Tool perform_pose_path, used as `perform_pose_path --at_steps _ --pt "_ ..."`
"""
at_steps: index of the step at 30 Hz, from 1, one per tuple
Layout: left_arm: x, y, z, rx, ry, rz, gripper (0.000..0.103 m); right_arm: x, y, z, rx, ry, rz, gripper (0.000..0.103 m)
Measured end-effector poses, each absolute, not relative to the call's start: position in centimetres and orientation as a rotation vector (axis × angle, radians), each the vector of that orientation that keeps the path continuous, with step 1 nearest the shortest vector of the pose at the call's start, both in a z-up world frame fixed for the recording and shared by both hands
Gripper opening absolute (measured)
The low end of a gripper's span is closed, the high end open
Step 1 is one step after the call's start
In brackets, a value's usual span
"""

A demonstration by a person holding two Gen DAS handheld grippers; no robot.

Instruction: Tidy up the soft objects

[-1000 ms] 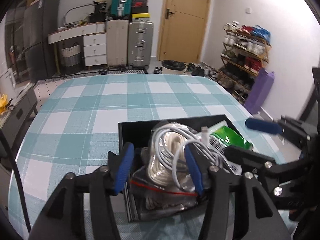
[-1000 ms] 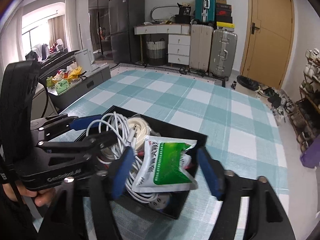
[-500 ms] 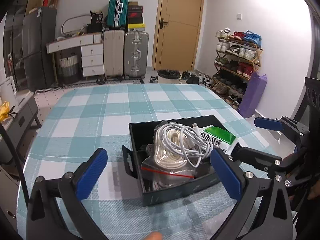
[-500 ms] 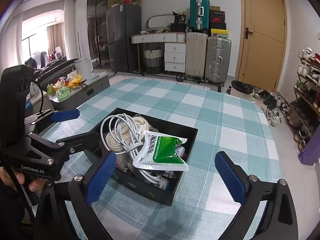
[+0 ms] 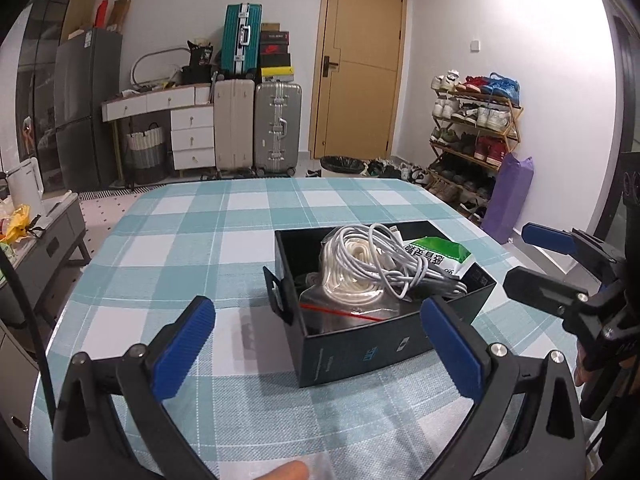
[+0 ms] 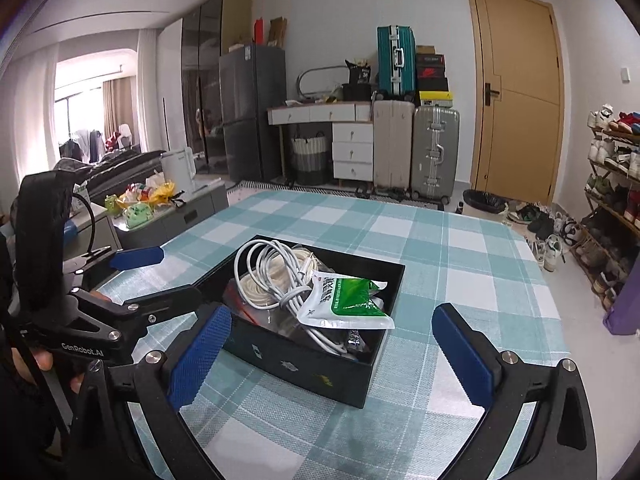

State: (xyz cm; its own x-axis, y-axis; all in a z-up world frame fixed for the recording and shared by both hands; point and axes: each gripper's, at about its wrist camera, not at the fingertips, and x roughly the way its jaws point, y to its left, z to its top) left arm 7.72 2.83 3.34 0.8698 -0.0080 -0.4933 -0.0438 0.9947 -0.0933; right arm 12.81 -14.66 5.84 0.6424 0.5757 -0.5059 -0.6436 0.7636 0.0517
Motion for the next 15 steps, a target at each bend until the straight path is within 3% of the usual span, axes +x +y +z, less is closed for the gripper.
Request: perform_pose_path --at_steps 15 --pt "7.5 2.8 2.2 -0.100 0.467 0.029 0.103 11.9 -15.6 4.7 -0.117 0.464 0.710 0.102"
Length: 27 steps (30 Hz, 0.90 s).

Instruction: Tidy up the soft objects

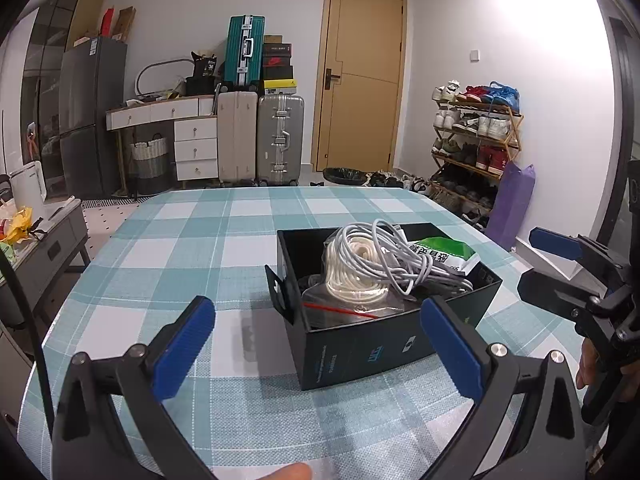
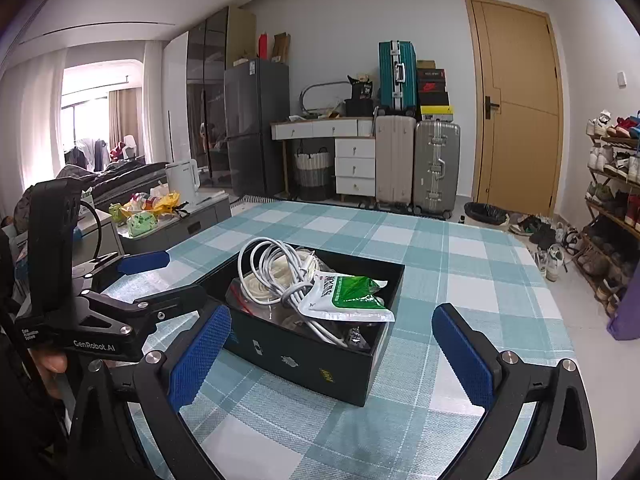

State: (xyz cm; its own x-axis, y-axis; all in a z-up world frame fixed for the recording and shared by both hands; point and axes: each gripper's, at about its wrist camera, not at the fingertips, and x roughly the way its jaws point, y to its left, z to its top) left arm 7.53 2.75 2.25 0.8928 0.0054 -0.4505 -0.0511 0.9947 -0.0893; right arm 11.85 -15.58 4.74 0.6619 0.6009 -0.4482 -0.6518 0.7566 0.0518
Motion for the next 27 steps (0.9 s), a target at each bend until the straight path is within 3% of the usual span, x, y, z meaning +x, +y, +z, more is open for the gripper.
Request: perform_pose_path --at_steps 27 --pt "7.0 3.3 2.4 -0.123 0.438 0.037 0.103 11.0 -16.1 3.7 -0.125 0.398 0.700 0.102"
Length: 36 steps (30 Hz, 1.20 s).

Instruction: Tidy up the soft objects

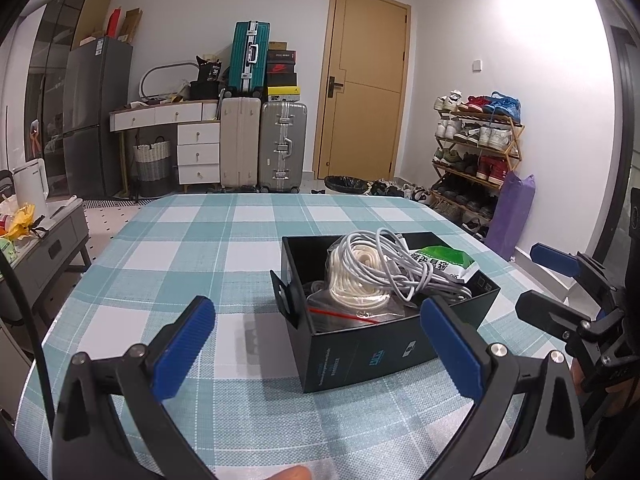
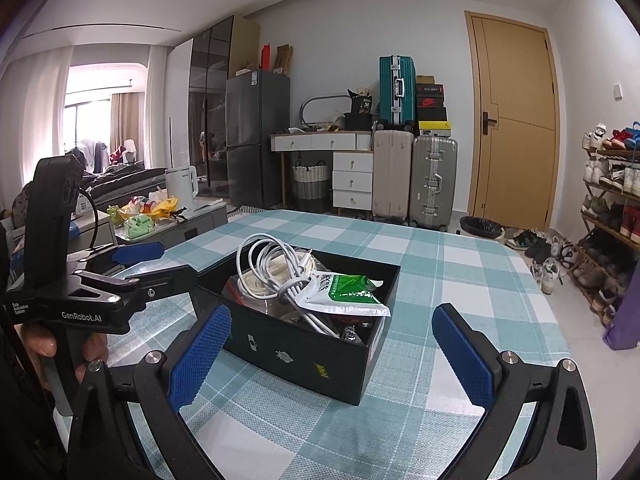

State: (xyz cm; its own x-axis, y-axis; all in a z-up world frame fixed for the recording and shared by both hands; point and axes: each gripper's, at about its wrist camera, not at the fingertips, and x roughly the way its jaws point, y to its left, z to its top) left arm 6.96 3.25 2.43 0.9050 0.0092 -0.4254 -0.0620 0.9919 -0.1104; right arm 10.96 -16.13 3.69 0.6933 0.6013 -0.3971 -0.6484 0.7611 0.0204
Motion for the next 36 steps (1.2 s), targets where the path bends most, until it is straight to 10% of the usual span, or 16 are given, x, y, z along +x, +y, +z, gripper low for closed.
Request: perform_pose_path --at_steps 36 --pt "6.90 2.93 2.55 -0.118 0.438 0.037 0.103 10.84 -16.57 3.72 -0.114 0.389 0.696 0.102"
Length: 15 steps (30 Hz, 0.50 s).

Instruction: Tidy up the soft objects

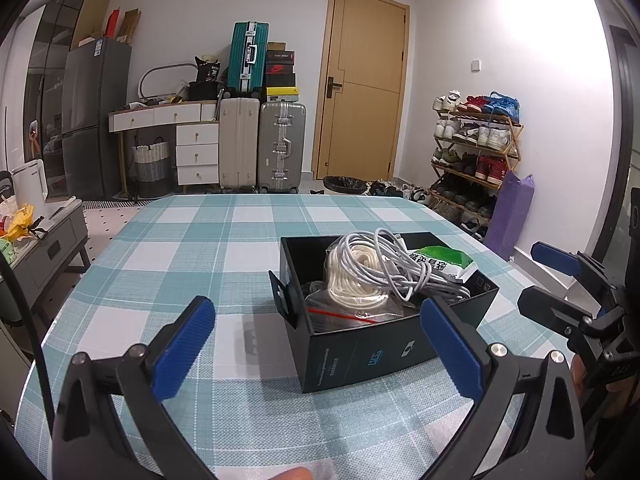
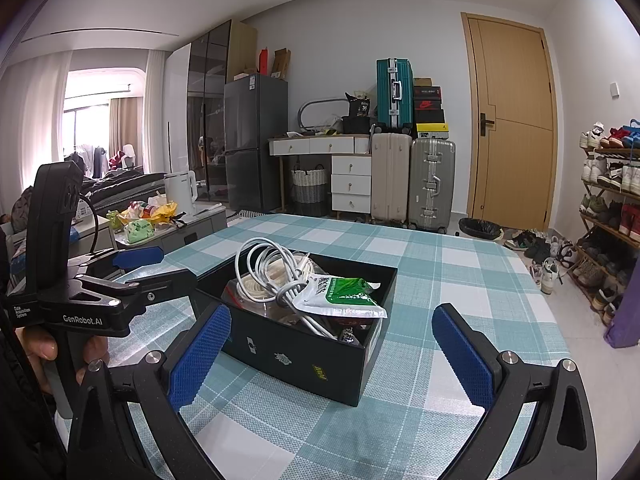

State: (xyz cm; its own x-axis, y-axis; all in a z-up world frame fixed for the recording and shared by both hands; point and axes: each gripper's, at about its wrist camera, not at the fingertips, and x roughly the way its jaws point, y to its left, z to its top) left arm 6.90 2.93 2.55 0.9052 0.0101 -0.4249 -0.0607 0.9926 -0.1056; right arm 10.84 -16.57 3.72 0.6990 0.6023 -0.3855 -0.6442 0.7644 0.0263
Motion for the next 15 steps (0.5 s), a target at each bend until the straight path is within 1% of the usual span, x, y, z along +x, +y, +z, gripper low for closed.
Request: perform_pose_path --at_steps 15 --pt "7.00 2.79 2.56 -0.122 0.437 0.035 0.103 10.82 -16.66 3.68 -0.112 0.385 0.698 0.102"
